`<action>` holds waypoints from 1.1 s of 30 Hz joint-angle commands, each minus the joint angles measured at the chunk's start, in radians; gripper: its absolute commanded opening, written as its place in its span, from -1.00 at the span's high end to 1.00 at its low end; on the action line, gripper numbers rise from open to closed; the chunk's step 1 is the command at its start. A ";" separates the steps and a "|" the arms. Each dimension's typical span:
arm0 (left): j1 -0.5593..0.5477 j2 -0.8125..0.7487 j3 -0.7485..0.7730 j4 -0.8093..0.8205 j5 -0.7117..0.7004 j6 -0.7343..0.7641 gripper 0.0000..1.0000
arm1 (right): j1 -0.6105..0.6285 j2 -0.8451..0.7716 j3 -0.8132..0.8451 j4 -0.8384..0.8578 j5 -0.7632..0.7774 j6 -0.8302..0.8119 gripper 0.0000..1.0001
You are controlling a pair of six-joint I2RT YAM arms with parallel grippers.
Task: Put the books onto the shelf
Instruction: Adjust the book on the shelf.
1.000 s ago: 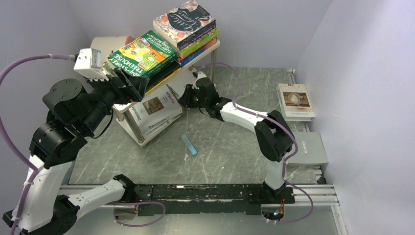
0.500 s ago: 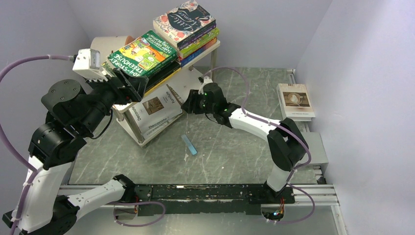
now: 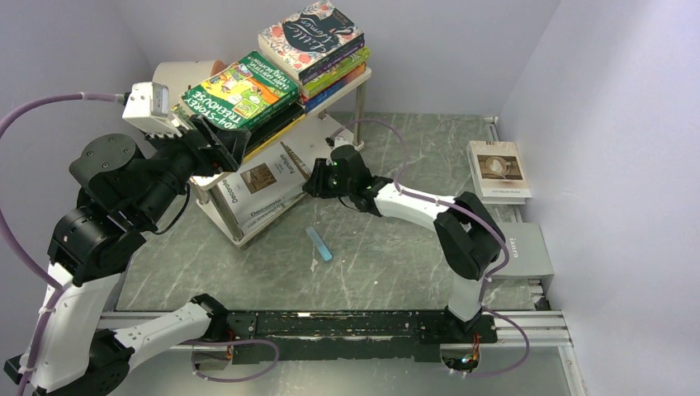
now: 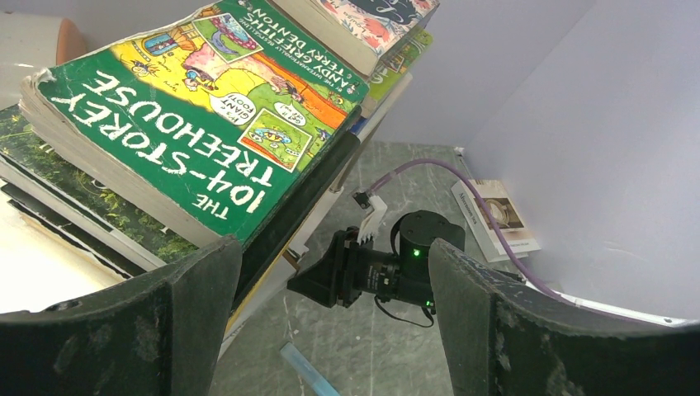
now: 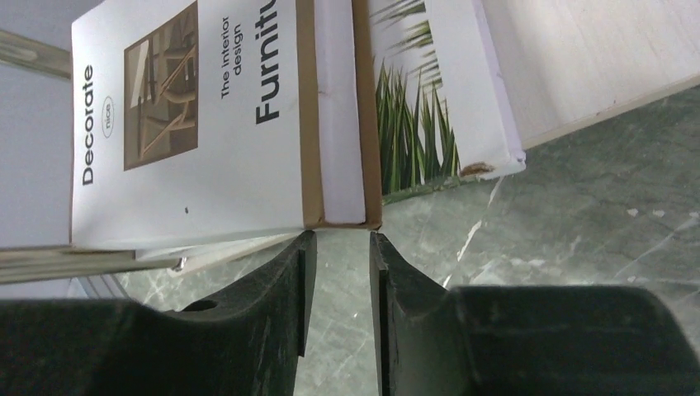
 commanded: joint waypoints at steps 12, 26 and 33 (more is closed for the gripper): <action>0.004 -0.015 0.015 -0.016 0.011 0.012 -0.75 | -0.011 0.012 0.094 -0.019 0.080 -0.003 0.34; 0.004 0.009 -0.012 0.072 0.368 0.147 -0.77 | -0.267 -0.423 -0.189 -0.287 0.398 -0.046 -0.32; 0.004 0.066 -0.018 0.113 0.481 0.148 -0.78 | -0.622 -0.460 -0.262 -0.359 0.408 -0.002 -0.60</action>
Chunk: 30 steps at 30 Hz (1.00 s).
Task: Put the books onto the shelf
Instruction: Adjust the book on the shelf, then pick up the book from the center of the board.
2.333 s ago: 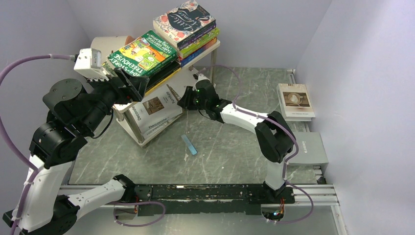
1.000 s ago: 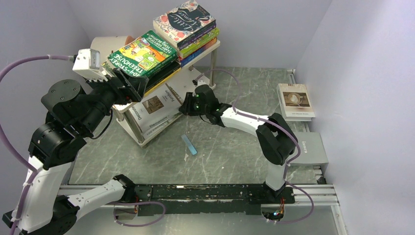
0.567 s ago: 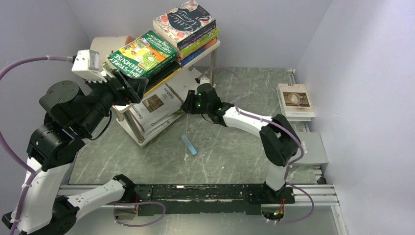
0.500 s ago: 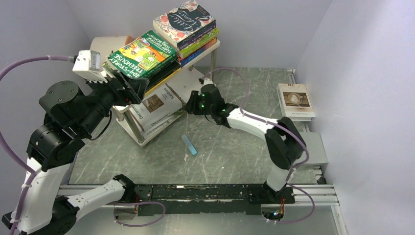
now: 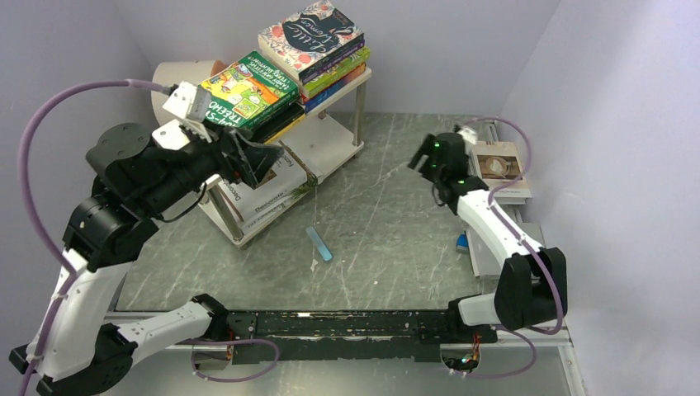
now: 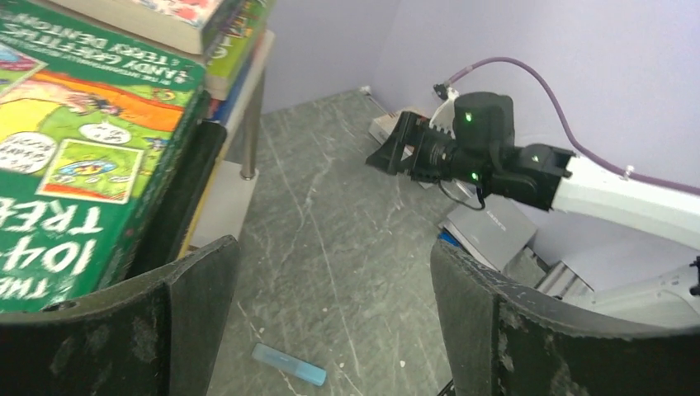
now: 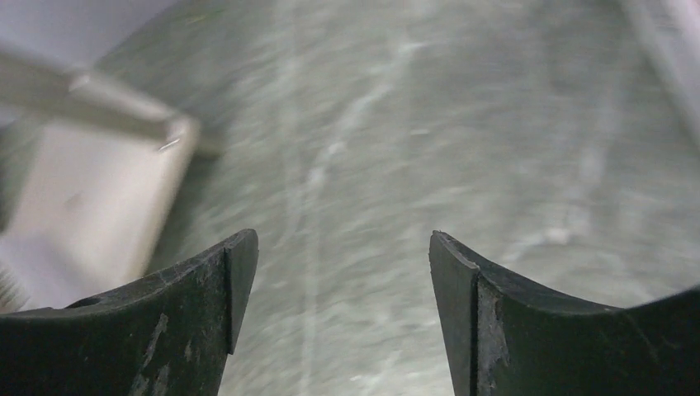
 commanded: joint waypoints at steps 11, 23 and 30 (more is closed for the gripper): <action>0.004 0.081 -0.031 0.148 0.410 0.032 -0.75 | -0.558 -0.034 -0.180 0.024 -0.032 0.198 -0.70; 0.003 0.069 -0.100 0.237 0.453 0.014 -0.75 | -0.645 0.058 -0.273 0.234 -0.037 0.356 -0.55; 0.003 0.055 -0.132 0.239 0.422 0.019 -0.76 | -0.645 0.096 -0.281 0.202 0.059 0.461 -0.60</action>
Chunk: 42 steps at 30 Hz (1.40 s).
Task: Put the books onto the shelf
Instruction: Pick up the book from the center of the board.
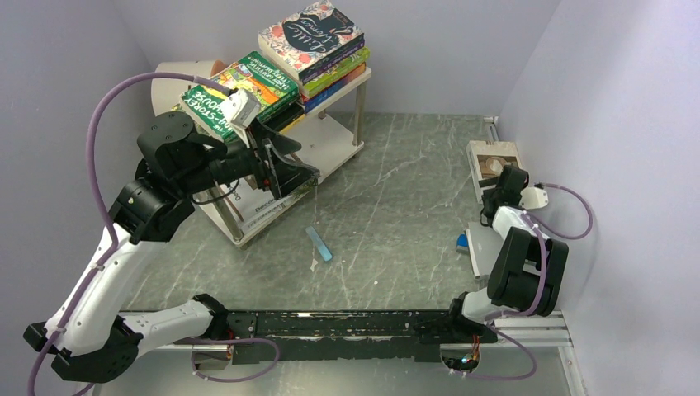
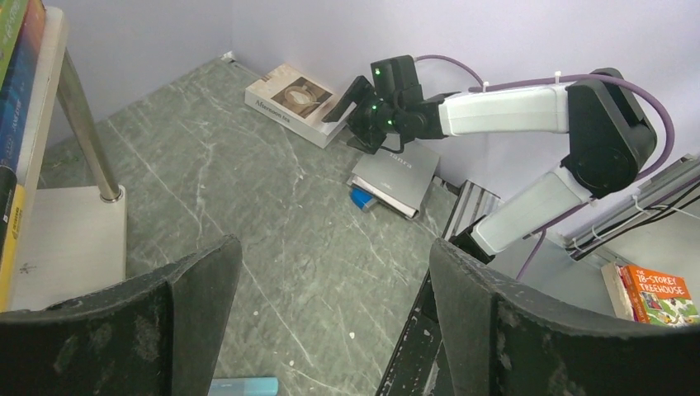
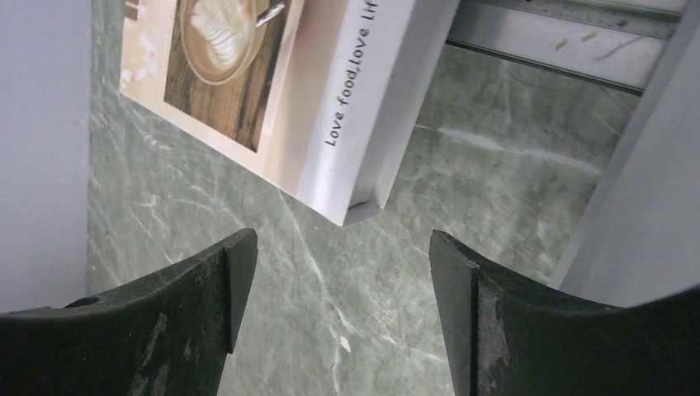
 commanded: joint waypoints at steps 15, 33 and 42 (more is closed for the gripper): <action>0.004 -0.030 -0.026 0.030 -0.057 0.009 -0.77 | -0.009 0.121 -0.072 0.273 0.019 0.094 -0.50; 0.003 -0.056 0.025 -0.074 -0.181 0.062 -0.78 | -0.010 0.205 -0.094 0.424 -0.087 0.181 0.83; 0.003 -0.055 0.025 -0.067 -0.176 0.055 -0.78 | -0.007 0.100 -0.080 0.330 -0.086 0.124 0.55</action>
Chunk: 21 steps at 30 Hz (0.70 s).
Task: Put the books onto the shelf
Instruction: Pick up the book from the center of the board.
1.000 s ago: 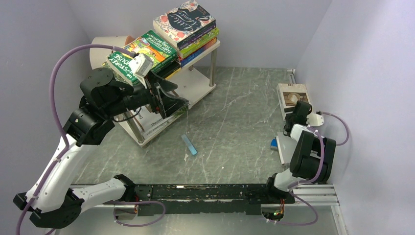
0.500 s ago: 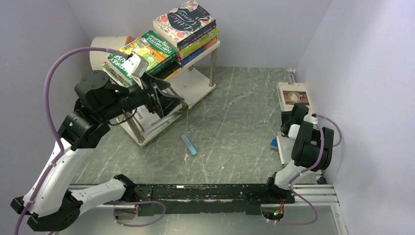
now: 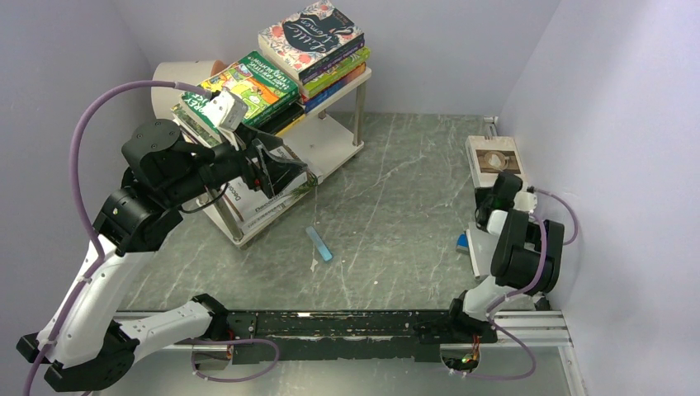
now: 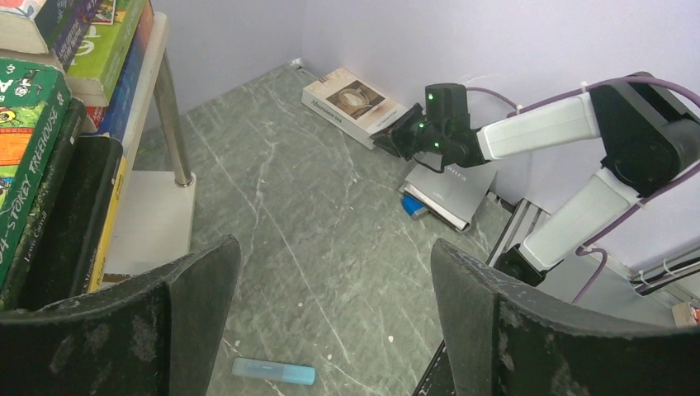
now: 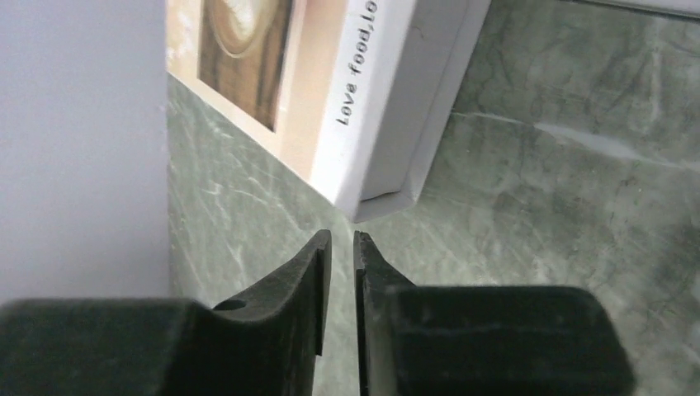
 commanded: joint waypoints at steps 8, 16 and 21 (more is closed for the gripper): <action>0.004 -0.010 0.009 0.005 -0.017 0.004 -0.78 | -0.010 -0.122 0.047 -0.162 0.174 -0.037 -0.33; 0.003 -0.003 0.026 -0.013 -0.026 0.015 -0.78 | -0.010 -0.001 0.095 -0.135 0.151 -0.005 -0.35; 0.004 0.005 0.035 -0.018 -0.020 0.016 -0.78 | -0.010 0.066 0.133 -0.078 0.144 -0.045 -0.13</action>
